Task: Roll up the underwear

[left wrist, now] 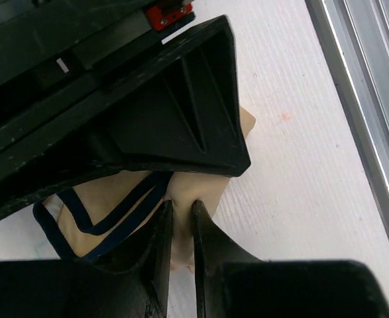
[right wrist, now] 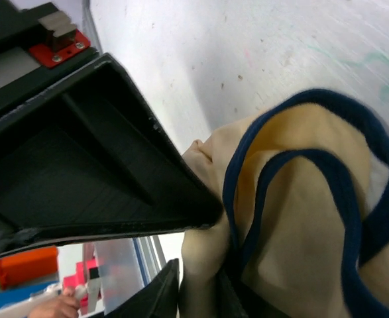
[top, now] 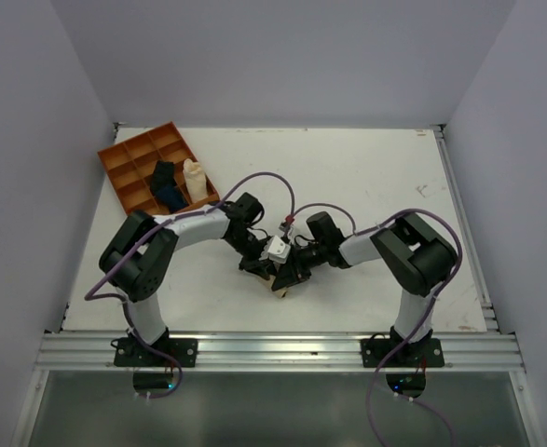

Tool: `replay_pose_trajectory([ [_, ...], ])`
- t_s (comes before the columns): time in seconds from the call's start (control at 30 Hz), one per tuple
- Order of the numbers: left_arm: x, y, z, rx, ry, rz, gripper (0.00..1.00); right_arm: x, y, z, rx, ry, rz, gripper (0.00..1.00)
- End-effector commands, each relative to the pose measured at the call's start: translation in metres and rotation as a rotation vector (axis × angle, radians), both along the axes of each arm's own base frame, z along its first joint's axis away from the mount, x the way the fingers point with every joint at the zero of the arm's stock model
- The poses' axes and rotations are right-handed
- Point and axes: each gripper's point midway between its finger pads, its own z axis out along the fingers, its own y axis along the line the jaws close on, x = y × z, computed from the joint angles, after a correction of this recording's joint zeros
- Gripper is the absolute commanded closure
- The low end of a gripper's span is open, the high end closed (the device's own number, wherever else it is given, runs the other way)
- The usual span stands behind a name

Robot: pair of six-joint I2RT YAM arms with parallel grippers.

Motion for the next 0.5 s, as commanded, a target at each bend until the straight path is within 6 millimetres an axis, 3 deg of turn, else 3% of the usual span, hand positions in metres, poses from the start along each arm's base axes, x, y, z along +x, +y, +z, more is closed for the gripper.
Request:
replay_pose_trajectory([
  [0.0, -0.002, 0.003, -0.012, 0.059, 0.045, -0.025, 0.86, 0.007, -0.027, -0.026, -0.203, -0.074, -0.107, 0.65],
  [0.27, -0.003, 0.001, -0.019, 0.100, 0.124, -0.022, 0.87, 0.012, -0.063, -0.032, -0.404, -0.167, -0.280, 0.55],
  [0.47, -0.002, 0.003, -0.022, 0.138, 0.151, -0.014, 0.87, 0.018, -0.087, -0.017, -0.480, -0.256, -0.435, 0.52],
])
